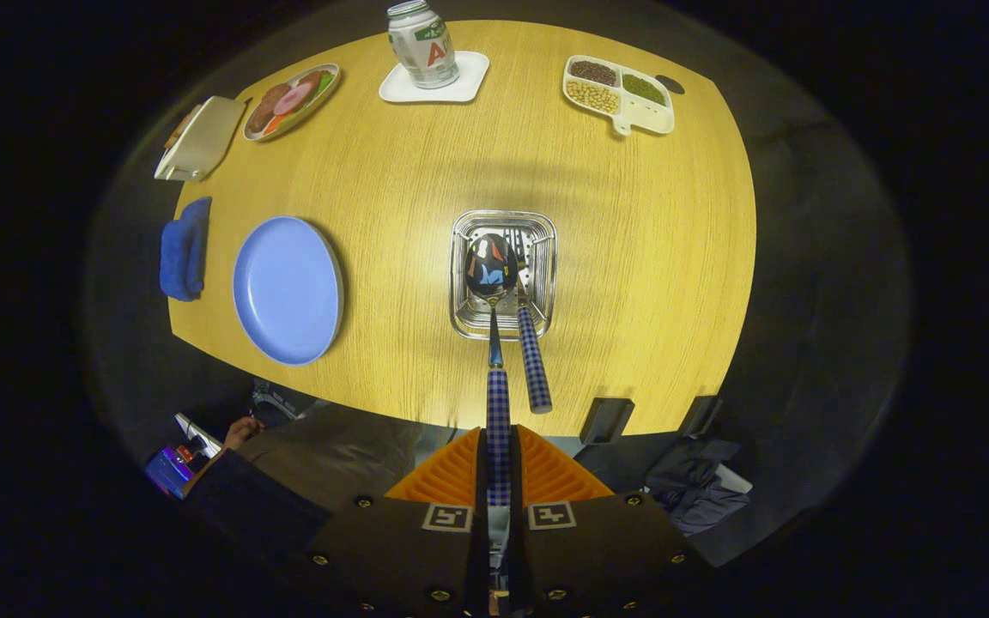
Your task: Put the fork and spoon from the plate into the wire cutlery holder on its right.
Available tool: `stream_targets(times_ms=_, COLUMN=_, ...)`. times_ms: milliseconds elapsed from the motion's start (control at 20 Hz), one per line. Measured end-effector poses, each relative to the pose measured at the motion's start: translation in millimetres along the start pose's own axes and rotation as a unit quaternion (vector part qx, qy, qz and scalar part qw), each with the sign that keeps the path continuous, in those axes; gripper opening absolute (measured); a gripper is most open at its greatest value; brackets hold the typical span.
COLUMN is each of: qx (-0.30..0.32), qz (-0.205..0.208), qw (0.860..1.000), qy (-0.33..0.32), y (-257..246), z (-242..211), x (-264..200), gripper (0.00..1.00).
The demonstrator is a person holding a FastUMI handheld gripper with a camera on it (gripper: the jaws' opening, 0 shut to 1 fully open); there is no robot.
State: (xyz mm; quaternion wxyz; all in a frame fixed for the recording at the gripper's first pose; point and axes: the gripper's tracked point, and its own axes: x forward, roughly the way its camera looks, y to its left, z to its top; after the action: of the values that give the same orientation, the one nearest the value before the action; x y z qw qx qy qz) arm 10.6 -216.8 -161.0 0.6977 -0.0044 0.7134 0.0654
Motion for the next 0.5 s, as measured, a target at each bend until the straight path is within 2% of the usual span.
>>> stream_targets(times_ms=500, qx=-0.006, qz=-0.009, qw=0.998, qy=0.059, y=5, z=21, x=25, gripper=0.09)
